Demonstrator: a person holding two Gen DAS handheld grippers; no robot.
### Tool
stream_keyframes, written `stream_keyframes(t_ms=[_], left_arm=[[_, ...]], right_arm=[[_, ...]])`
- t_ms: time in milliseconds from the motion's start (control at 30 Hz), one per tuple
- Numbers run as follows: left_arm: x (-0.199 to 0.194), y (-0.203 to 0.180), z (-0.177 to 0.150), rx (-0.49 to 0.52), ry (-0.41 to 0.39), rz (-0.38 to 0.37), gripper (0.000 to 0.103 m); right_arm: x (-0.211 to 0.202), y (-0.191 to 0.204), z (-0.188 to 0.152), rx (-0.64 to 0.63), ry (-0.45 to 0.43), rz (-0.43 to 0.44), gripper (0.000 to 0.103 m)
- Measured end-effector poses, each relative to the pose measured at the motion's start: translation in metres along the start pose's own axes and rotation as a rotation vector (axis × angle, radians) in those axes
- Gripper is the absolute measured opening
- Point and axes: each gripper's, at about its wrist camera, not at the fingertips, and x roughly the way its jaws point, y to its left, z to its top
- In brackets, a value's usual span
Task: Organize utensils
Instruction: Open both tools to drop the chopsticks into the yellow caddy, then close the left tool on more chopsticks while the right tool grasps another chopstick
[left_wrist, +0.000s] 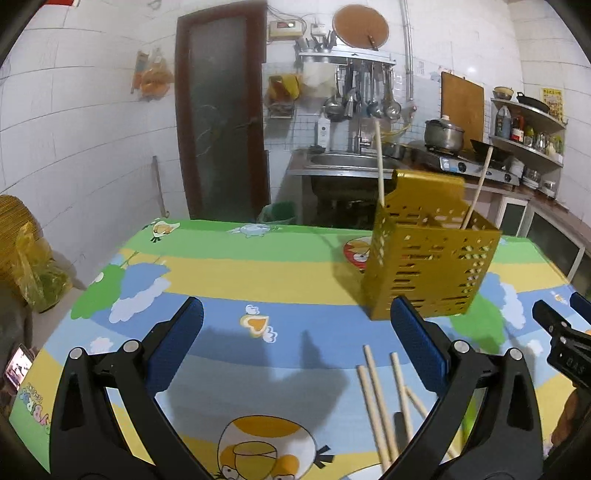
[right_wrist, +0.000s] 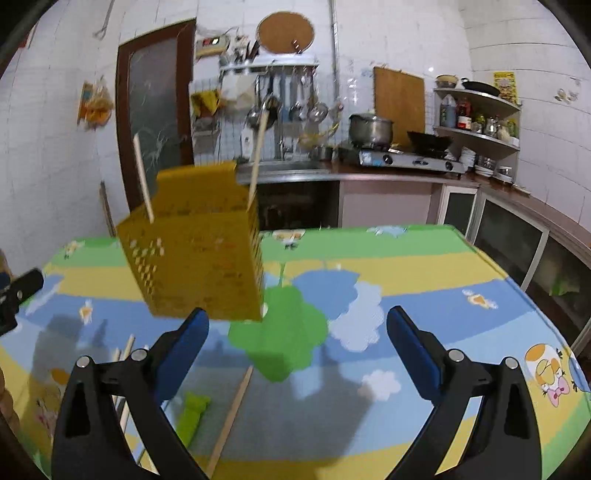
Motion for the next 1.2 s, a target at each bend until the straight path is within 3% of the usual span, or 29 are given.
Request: stream_keyframes(t_ms=[100,300,467,700,1200], left_arm=[[0.007,-0.006,-0.008,0.044,0.012,0.025,0.098],[0.029,-0.002,-0.017,-0.03,0.149,-0.047,0.098],[0.041,-0.01,-0.03,0.001,0.192,-0.05,0.098],[0.059,-0.018,-0.045,0.028,0.267,-0.047,0.098],[0.086,-0.024,-0.061,0.037,0.395,-0.045,0.097]], right_arm=[[0.005,0.005,-0.006,-0.001,0.038,0.001,0.095],[0.014,0.014,-0.015,-0.006,0.13,-0.021,0.095],[0.02,0.024,-0.027,-0.045,0.191,-0.034,0.095],[0.031,0.016,-0.034,0.025,0.279,-0.013,0.095],[0.045,0.015,-0.044,0.032,0.337,-0.069,0.094]])
